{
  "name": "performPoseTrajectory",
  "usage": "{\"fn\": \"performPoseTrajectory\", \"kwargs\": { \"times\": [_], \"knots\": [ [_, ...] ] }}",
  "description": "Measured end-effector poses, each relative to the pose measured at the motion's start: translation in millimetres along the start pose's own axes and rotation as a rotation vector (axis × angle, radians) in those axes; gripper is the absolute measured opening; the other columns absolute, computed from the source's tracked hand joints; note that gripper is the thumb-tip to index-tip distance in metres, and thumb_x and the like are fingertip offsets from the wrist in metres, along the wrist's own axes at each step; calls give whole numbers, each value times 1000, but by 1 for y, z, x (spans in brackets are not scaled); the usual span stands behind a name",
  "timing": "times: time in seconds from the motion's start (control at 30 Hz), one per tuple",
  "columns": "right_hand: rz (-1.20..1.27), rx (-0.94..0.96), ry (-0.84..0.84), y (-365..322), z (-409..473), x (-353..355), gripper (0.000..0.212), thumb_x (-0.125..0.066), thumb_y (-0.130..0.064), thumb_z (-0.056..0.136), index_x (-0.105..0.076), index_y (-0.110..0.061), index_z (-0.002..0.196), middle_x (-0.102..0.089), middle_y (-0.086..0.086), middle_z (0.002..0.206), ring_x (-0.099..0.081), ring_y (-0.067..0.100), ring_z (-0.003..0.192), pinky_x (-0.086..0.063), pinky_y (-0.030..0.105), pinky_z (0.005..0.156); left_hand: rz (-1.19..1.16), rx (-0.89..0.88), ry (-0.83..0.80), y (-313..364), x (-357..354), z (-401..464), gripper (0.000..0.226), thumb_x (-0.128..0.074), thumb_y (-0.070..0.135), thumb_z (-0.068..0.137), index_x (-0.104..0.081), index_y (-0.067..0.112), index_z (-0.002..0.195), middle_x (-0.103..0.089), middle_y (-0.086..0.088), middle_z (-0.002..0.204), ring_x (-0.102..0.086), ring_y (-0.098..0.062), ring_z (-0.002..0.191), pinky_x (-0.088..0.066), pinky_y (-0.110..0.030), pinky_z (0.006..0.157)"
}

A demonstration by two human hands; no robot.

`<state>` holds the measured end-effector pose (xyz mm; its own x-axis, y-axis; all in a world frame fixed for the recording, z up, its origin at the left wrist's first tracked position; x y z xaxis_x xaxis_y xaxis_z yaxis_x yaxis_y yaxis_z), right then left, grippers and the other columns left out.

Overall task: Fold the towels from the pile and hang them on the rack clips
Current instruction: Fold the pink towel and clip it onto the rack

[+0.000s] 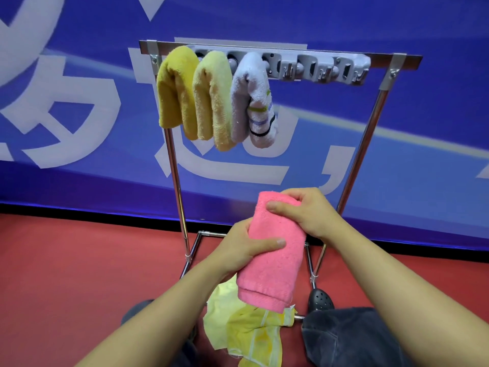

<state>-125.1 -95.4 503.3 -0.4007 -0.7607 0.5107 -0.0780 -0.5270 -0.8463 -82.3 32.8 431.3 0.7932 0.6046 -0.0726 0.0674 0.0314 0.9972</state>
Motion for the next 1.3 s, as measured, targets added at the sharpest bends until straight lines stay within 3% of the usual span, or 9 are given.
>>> {"fn": "performPoseTrajectory", "kwargs": {
  "times": [0.13,0.27,0.5,0.63,0.73,0.87,1.0,1.2,1.3],
  "knots": [
    [129,-18,145,3,3,18,20,-83,-32,82,-79,-13,89,-77,9,87,-67,7,70,-53,24,65,119,-7,-41,-6,-12,-7,41,-87,-1,73,-70,19,106,-79,14,93,-72,1,86,-53,-15,73],
    [170,-32,134,7,1,24,20,-81,-28,84,-79,-10,92,-77,13,89,-69,12,73,-54,26,66,195,-5,-136,2,-18,-5,50,-89,1,71,-68,21,111,-78,15,97,-71,2,90,-53,-15,76],
    [138,-24,156,12,8,31,26,-80,-33,85,-77,-15,103,-77,-3,99,-70,2,88,-55,17,80,23,37,-23,5,-16,12,33,-80,14,86,-71,10,117,-78,-7,109,-74,-24,104,-60,-38,89],
    [53,-27,419,10,0,45,37,-74,-47,88,-73,-17,110,-74,-7,108,-67,7,104,-50,26,96,224,-38,352,9,13,27,25,-80,16,86,-71,12,109,-77,-2,101,-73,-21,97,-59,-36,83],
    [49,-99,336,14,-3,25,35,-68,-52,91,-73,-21,106,-75,-9,103,-69,7,100,-53,32,95,340,-105,549,29,19,30,19,-73,17,88,-68,17,106,-73,1,96,-70,-22,92,-56,-37,80],
    [165,-68,222,12,0,3,26,-65,-42,96,-69,-24,114,-77,-7,105,-72,7,98,-57,36,93,328,-194,348,54,-15,36,7,-61,27,100,-68,28,101,-76,5,92,-72,-7,83,-58,-29,72],
    [317,82,306,-1,1,25,13,-63,-21,100,-70,-29,109,-79,-7,98,-74,8,94,-58,29,83,97,-255,104,66,-35,44,47,-51,14,87,-62,21,132,-74,4,120,-68,-11,115,-55,-31,98],
    [274,154,425,-16,12,55,13,-60,-22,101,-73,-23,101,-78,3,89,-73,30,91,-58,52,84,237,-319,402,94,-25,61,33,-48,48,103,-71,24,106,-77,6,98,-71,-11,95,-53,-34,79],
    [238,194,484,-31,22,69,14,-61,-23,100,-73,-30,96,-78,-1,88,-73,26,90,-57,50,84,384,-403,582,119,-20,64,35,-38,41,108,-67,21,108,-74,-2,99,-67,-26,95,-47,-40,75]
  ]
}}
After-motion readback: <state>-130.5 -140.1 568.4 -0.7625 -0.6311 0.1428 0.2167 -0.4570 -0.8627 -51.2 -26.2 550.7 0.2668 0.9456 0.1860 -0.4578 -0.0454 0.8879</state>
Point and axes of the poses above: each hand's wrist, its own z-axis towards the middle knuckle, its own x-axis out of the back of the hand, y = z × x, the point moved 9 cm from there along z, towards the middle knuckle
